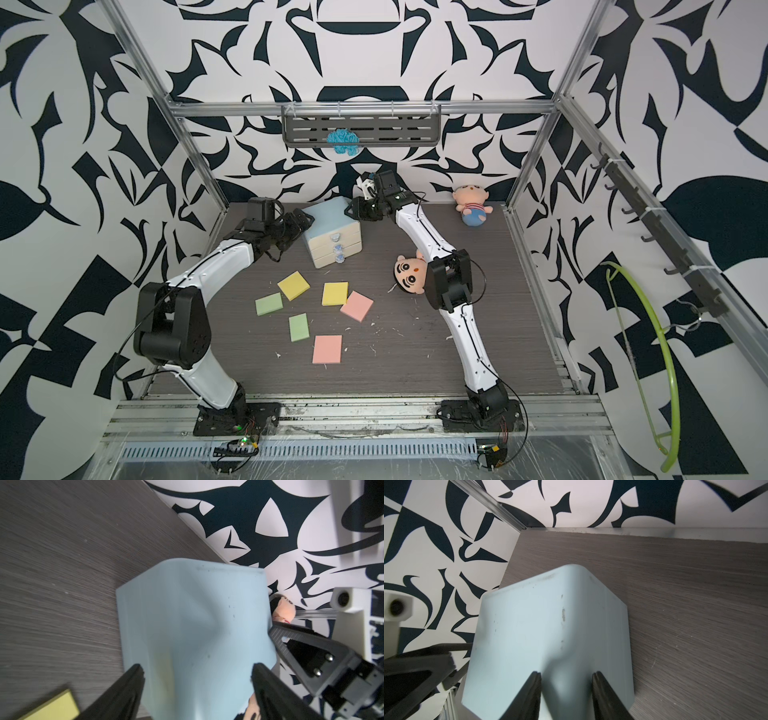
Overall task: Please put the sticky notes in the drawer by color
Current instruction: Adjust the storage box at the center of the board.
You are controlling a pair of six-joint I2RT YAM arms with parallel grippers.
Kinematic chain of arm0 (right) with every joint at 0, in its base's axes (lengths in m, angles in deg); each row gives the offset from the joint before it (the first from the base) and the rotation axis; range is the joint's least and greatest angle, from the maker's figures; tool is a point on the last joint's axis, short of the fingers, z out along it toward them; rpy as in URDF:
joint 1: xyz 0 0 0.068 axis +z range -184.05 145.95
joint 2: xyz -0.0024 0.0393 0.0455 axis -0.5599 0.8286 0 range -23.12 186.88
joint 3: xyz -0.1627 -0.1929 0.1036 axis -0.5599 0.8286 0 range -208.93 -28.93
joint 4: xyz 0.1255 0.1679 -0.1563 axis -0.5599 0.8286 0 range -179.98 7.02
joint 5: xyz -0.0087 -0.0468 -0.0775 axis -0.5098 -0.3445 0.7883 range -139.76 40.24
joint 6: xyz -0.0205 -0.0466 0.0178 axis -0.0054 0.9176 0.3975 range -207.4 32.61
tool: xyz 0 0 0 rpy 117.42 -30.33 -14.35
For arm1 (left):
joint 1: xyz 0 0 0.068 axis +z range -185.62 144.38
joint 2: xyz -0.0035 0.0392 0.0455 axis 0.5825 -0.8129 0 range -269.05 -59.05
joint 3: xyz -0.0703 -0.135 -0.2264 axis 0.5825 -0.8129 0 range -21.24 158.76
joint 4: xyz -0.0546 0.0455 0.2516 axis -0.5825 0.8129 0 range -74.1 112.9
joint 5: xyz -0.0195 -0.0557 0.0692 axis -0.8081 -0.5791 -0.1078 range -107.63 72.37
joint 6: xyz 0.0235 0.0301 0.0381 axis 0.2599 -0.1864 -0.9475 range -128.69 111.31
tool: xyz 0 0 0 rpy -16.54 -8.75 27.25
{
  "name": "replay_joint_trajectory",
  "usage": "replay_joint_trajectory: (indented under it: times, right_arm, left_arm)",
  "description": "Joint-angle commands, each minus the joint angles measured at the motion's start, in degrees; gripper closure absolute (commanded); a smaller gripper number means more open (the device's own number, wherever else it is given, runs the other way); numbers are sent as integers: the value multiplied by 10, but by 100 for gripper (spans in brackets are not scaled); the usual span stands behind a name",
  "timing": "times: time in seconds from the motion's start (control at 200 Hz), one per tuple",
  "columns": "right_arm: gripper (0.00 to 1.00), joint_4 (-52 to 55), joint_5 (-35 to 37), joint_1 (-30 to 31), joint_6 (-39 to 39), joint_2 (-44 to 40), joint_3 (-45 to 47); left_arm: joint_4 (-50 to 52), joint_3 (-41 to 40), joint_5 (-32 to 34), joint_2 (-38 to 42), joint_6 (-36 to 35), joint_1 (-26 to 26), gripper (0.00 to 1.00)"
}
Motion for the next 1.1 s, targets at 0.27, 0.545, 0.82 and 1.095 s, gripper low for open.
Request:
replay_joint_trajectory:
  times: [0.27, 0.545, 0.82, 1.095]
  right_arm:
    - [57, 4, -33, 39, 23, -107, 146]
    - [54, -12, 11, 39, 11, -137, 165]
    - [30, -91, 121, 39, -16, -292, 338]
    - [40, -284, 133, 94, -146, -400, 597]
  left_arm:
    - [-7, -63, -48, 60, 28, -17, 34]
    - [29, -107, 17, 104, 30, -19, 34]
    - [69, -109, 51, 105, 30, -23, 36]
    - [86, -110, 46, 94, 31, -23, 46]
